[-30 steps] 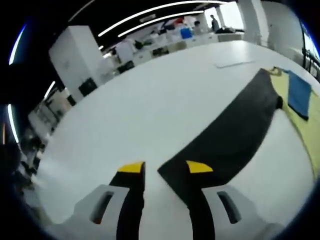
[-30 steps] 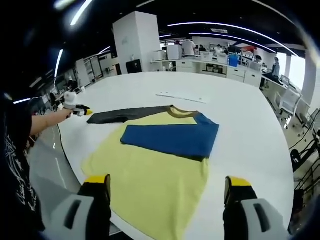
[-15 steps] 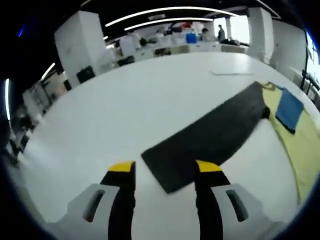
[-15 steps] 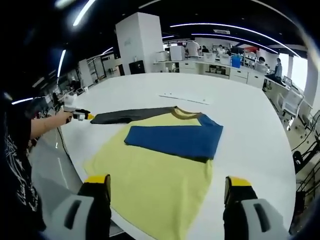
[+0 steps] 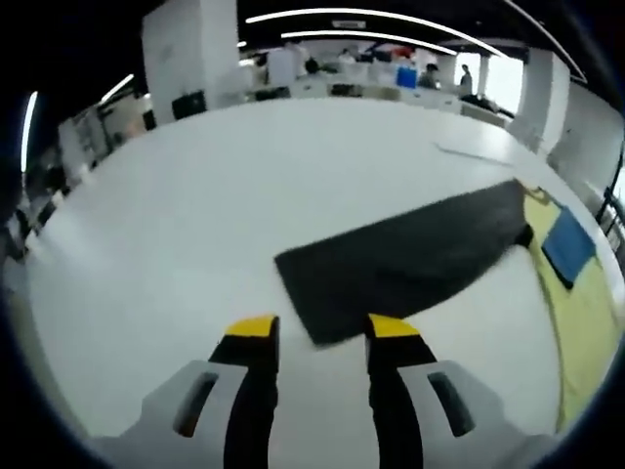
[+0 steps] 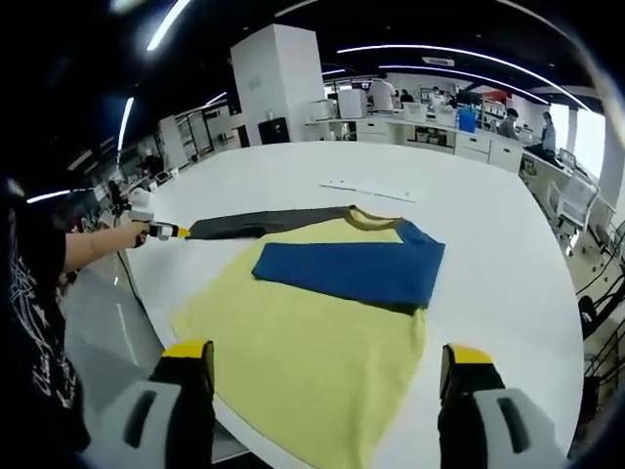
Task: Fold the garment on the visible template until the final outline fits inside the template.
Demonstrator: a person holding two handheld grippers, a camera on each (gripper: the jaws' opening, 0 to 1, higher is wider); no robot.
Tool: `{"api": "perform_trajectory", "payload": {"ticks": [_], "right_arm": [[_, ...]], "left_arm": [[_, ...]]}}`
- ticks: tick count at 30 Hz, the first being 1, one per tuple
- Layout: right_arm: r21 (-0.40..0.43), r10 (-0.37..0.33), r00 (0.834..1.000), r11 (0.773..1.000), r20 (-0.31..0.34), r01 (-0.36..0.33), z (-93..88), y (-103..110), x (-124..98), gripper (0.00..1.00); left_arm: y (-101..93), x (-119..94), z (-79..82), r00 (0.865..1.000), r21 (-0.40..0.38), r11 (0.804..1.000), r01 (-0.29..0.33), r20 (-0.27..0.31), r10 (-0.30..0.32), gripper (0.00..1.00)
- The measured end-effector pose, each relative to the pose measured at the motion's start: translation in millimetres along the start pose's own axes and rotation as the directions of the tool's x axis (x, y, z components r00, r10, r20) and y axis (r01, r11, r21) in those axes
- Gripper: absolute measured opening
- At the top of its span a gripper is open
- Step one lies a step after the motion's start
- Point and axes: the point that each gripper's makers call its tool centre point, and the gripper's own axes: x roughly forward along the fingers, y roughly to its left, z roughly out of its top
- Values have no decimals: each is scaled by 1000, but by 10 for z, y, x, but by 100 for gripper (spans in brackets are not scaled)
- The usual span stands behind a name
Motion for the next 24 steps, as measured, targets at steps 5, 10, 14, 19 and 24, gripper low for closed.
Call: {"api": "perform_trajectory", "payload": {"ticks": [5, 10, 14, 19, 24], "right_arm": [[-19, -3, 1000, 1000, 1, 3, 3, -2, -8, 99], [-18, -7, 1000, 1000, -6, 7, -22, -19, -20, 99], [-16, -14, 1000, 1000, -10, 14, -39, -51, -27, 99], [-7, -20, 1000, 1000, -5, 20, -32, -78, -32, 99], [-7, -18, 1000, 1000, -3, 18, -27, -75, -19, 99]], "left_arm": [[-32, 17, -28, 1000, -28, 1000, 5, 0, -5, 25], [-41, 39, -75, 1000, -61, 998, -3, -26, 1, 21], [-49, 73, -100, 999, -110, 994, -5, -36, 1, 17], [-25, 91, -82, 999, -139, 990, -37, -39, 32, 11], [-49, 111, -77, 998, -132, 990, -43, -52, 36, 5]]}}
